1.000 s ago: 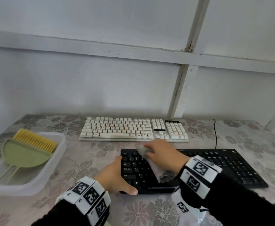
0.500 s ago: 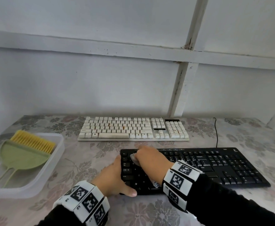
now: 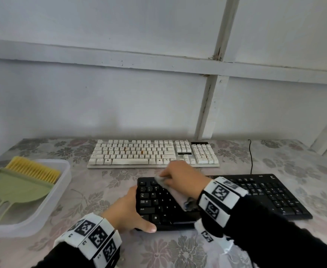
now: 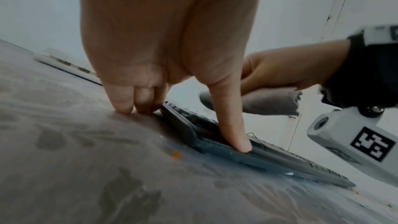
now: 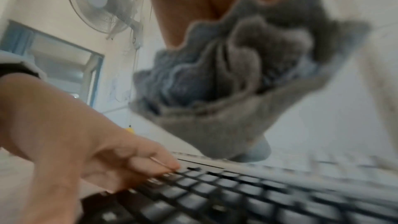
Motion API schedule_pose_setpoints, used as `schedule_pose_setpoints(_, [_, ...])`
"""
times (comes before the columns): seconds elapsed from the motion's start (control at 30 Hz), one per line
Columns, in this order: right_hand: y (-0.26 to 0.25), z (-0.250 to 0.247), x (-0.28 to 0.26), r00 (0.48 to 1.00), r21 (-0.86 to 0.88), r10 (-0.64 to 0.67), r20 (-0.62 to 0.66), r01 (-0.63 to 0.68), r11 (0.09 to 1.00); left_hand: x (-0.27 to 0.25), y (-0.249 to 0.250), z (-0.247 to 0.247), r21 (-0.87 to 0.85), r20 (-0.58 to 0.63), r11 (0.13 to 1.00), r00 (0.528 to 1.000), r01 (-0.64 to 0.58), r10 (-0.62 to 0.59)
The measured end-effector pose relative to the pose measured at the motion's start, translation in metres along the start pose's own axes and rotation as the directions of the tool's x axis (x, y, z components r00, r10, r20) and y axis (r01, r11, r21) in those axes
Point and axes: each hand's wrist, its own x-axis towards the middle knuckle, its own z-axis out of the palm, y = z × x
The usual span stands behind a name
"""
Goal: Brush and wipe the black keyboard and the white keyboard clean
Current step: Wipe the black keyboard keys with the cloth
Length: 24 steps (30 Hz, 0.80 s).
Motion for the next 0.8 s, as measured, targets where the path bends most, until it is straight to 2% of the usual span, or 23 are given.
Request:
schedule_pose_setpoints(0.07, [-0.021,0.012,0.014,0.997,-0.018,-0.066,0.028,0.066,0.998,0.002,-0.001,-0.001,0.025,-0.010,0.999,1.000,0.025,-0.025])
schedule_pose_setpoints(0.13, [-0.034,0.027,0.027,0.994,-0.082,-0.072,0.078,0.078,0.994,0.002,-0.001,-0.001,0.042,-0.011,0.998,0.999,0.037,-0.036])
schedule_pose_setpoints(0.27, [-0.027,0.039,0.023,0.997,-0.130,-0.080,-0.010,0.078,0.989,0.002,0.001,-0.002,0.049,-0.003,0.999,1.000,0.013,-0.013])
schedule_pose_setpoints(0.4, [0.005,0.034,0.009,0.998,-0.066,0.002,-0.067,-0.007,0.998,0.002,0.001,-0.001,0.002,0.022,1.000,1.000,-0.018,0.018])
schedule_pose_setpoints(0.53, [0.045,0.026,-0.009,0.995,-0.119,0.007,-0.097,-0.019,0.993,0.002,-0.003,-0.001,-0.028,0.024,1.000,1.000,0.007,-0.006])
schedule_pose_setpoints(0.63, [0.071,0.020,-0.014,0.991,-0.181,0.094,-0.095,-0.110,0.977,0.002,-0.003,-0.001,-0.032,0.028,0.999,1.000,0.009,-0.009])
schedule_pose_setpoints(0.73, [0.077,0.011,-0.011,0.978,-0.215,0.199,-0.066,-0.209,0.954,0.002,-0.003,-0.001,-0.019,0.031,1.000,0.999,0.015,-0.014])
schedule_pose_setpoints(0.8, [0.066,0.005,-0.006,0.983,-0.191,0.181,-0.043,-0.186,0.964,0.002,-0.002,-0.001,-0.008,0.027,1.000,0.999,0.024,-0.023])
